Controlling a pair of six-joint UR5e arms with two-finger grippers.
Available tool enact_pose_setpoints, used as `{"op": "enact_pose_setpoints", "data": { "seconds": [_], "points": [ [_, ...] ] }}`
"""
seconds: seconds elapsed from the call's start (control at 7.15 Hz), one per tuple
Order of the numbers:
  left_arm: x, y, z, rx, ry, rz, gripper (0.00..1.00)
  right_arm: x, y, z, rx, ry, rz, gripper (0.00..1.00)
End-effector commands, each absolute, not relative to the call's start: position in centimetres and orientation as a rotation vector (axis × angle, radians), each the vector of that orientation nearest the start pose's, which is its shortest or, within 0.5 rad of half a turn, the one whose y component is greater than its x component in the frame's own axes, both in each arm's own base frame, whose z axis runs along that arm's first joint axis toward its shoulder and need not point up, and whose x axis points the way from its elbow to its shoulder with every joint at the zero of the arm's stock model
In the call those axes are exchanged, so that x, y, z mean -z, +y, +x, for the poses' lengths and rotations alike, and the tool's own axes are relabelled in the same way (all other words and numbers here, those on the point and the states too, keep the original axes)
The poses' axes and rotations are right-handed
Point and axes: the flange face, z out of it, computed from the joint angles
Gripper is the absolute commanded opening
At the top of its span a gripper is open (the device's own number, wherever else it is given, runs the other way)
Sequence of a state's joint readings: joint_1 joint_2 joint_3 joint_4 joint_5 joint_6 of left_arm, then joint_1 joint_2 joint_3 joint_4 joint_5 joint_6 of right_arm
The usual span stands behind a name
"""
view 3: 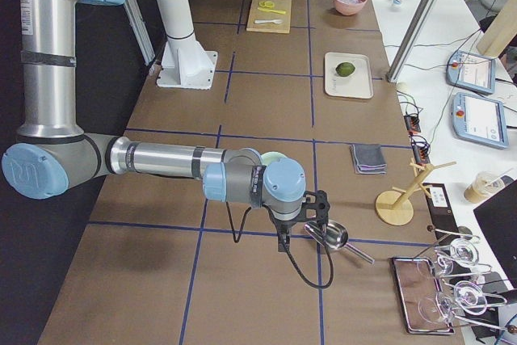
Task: Place spoon in bowl
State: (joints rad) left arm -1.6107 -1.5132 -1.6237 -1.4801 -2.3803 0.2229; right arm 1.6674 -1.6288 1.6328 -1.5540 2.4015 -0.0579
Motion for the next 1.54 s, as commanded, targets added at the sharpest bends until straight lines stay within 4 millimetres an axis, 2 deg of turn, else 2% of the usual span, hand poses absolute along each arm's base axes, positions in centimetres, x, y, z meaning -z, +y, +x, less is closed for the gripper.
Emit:
{"op": "enact_pose_setpoints", "data": {
  "seconds": [0.0,0.14,0.28,0.42,0.84,0.98,1.12,1.26,1.4],
  "points": [
    [-65.3,-45.9,-8.0,-0.141,0.812,0.042,1.00,-63.8,-47.0,10.1,-0.036,-0.867,0.095,1.00],
    [-64.8,-45.9,-8.0,-0.142,0.811,0.051,1.00,-62.3,-47.5,8.1,-0.028,-0.898,0.093,1.00],
    [-64.6,-45.9,-8.0,-0.143,0.810,0.054,1.00,-60.8,-48.4,4.7,-0.044,-0.902,0.087,1.00],
    [-64.4,-46.0,-8.0,-0.145,0.811,0.058,1.00,-60.1,-48.3,2.1,-0.049,-0.908,0.136,1.00],
    [-64.0,-46.2,-8.0,-0.134,0.811,0.058,1.00,-61.1,-43.4,-7.8,-0.129,-0.968,0.118,1.00],
    [-64.1,-46.2,-8.0,-0.133,0.811,0.057,1.00,-61.1,-43.0,-10.9,-0.134,-0.948,0.116,1.00],
    [-64.1,-46.2,-8.0,-0.135,0.811,0.057,1.00,-62.2,-42.6,-13.0,-0.110,-0.917,0.099,1.00],
    [-64.1,-46.2,-8.0,-0.135,0.811,0.057,1.00,-64.0,-42.4,-14.0,-0.101,-0.901,0.063,1.00],
    [-64.1,-46.2,-8.0,-0.135,0.811,0.057,1.00,-64.5,-42.3,-15.3,-0.082,-0.890,0.052,1.00]
  ]
}}
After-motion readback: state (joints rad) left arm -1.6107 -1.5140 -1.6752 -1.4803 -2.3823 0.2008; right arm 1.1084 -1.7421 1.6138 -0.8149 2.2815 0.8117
